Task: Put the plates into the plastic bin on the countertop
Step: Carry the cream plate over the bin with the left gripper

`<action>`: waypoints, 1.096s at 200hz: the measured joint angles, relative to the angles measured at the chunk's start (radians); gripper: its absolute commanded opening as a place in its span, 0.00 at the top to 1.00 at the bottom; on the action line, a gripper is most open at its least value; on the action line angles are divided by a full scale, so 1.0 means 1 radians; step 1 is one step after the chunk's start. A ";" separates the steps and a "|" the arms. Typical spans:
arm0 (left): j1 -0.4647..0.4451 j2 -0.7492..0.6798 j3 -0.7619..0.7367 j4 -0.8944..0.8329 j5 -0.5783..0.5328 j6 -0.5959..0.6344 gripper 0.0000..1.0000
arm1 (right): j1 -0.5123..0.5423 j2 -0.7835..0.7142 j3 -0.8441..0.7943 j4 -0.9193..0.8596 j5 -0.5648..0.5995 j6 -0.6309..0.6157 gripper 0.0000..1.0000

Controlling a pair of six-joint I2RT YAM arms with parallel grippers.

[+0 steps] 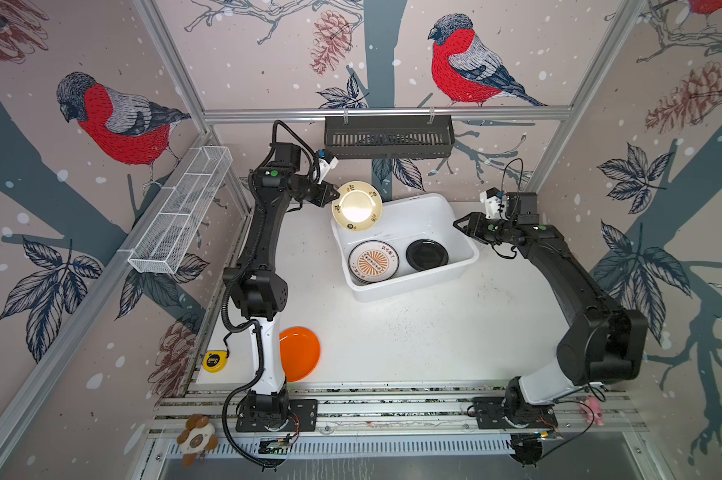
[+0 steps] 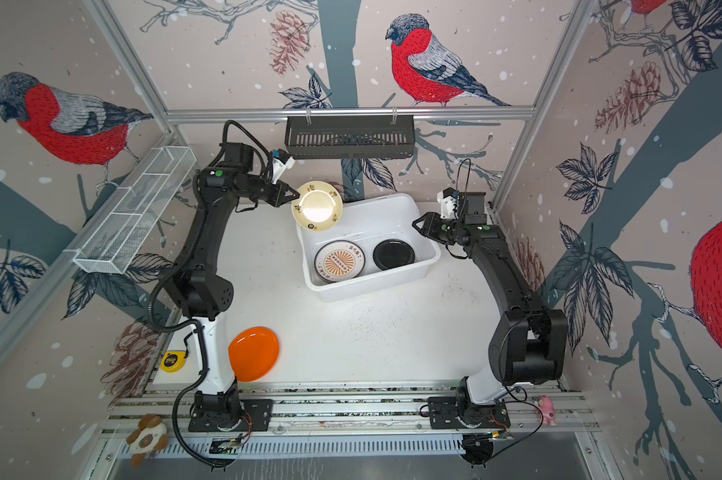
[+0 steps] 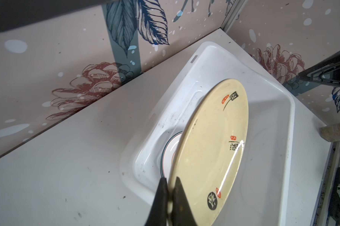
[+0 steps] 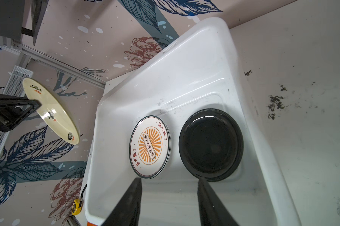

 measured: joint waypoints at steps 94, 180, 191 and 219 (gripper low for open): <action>-0.220 0.106 -0.121 0.268 0.013 -0.093 1.00 | 0.003 -0.114 0.025 -0.141 0.082 -0.001 0.52; -0.328 0.263 -0.127 0.453 0.000 -0.196 1.00 | 0.003 -0.208 -0.031 -0.215 0.134 0.009 0.52; -0.332 0.280 -0.127 0.469 -0.002 -0.203 1.00 | 0.003 -0.214 -0.035 -0.219 0.137 0.022 0.52; -0.342 0.318 -0.127 0.502 -0.007 -0.224 1.00 | 0.004 -0.227 -0.041 -0.232 0.142 0.027 0.52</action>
